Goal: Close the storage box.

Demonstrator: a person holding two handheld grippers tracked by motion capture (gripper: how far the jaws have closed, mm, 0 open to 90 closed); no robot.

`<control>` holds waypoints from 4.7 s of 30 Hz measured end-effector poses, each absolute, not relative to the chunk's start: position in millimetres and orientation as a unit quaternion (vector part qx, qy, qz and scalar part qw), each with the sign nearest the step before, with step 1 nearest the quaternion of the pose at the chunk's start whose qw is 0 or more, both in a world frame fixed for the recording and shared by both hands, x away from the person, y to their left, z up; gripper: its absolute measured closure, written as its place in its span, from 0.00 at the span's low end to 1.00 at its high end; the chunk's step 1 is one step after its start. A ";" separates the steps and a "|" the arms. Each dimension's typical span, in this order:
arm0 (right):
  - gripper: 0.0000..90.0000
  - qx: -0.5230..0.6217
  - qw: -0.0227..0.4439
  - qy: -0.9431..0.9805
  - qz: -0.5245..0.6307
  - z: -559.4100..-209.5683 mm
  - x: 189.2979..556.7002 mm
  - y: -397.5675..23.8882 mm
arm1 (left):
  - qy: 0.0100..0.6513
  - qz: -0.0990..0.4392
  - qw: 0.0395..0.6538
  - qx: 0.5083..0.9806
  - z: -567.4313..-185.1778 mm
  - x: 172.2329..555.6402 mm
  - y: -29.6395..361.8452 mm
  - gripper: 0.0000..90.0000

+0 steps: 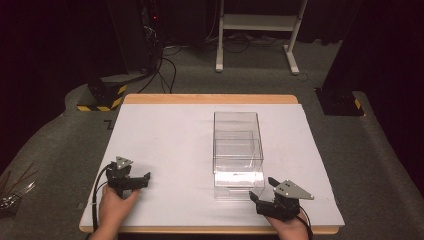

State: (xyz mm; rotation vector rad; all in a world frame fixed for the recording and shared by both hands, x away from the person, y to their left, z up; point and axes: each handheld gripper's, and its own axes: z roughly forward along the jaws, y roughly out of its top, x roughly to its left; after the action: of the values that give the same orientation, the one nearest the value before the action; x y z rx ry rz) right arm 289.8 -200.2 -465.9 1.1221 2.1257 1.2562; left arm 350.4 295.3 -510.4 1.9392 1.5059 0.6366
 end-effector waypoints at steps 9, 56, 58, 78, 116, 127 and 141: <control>0.19 0.406 0.211 0.770 0.445 -464.9 298.9 -199.9 | 0.567 0.240 0.298 0.730 -510.4 350.3 295.4 0.00; 0.19 0.435 0.214 0.755 0.441 -464.9 357.8 -193.0 | 0.567 0.240 0.298 0.730 -510.4 350.3 295.3 0.00; 0.19 0.438 0.213 0.753 0.442 -465.1 360.7 -192.5 | 0.567 0.240 0.298 0.730 -510.4 350.3 295.3 0.00; 0.19 0.452 0.213 0.744 0.443 -467.2 379.9 -190.8 | 0.567 0.240 0.298 0.730 -510.4 350.4 295.3 0.00; 0.22 0.456 0.217 0.745 0.435 -464.1 387.8 -188.3 | 0.567 0.240 0.298 0.730 -510.5 350.3 295.3 0.00; 0.23 0.455 0.215 0.745 0.438 -463.4 377.9 -194.3 | 0.567 0.240 0.298 0.730 -510.5 350.3 295.3 0.00; 0.23 0.448 0.217 0.743 0.447 -464.4 355.9 -205.6 | 0.567 0.239 0.299 0.729 -510.5 350.2 295.2 0.00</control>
State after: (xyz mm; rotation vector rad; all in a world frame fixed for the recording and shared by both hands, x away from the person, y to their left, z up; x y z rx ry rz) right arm 355.9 -205.6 -464.4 1.2423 2.0594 1.2374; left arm 350.2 295.2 -510.5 1.9375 1.5062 0.6355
